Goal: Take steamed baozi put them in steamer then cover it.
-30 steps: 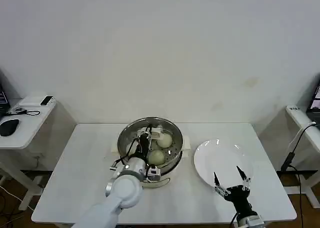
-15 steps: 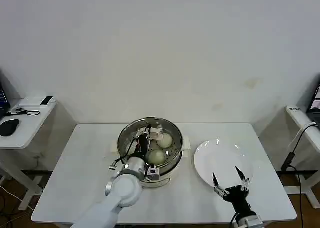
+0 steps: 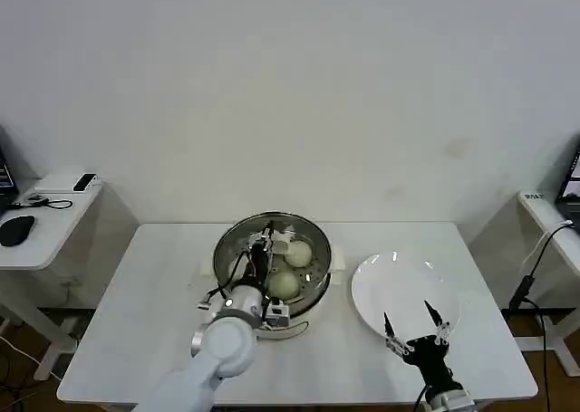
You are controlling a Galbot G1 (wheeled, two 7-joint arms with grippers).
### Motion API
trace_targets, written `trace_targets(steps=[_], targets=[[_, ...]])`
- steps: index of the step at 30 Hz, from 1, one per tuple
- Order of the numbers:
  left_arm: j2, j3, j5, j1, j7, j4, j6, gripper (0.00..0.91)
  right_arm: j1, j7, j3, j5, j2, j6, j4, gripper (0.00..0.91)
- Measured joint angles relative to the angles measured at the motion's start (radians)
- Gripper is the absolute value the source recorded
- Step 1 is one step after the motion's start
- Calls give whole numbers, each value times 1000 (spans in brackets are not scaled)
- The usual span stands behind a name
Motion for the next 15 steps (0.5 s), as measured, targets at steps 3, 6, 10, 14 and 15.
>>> trace_targets(steps=[3,6,10,14,15], targets=[[6,-7,-1,9,-3,-10,0,907,-1,0,-3,-2,0,0,0,907],[15,-17,-3,22,-6,-26,-1,907,-3,0,-3,-2,-1,0,0,907],[28,-33,-4,52,-17,-57,-8,907,-5,0,0,-2,-5,-3,2,907],[43,-42,-5,94,-29,-96,-17,907,-5,2,-4,-2,-5,-5,1,907],[46,-45,-7,104,-33,-106,-18,907,-6,3,-5,-2,-4,-5,1,907]])
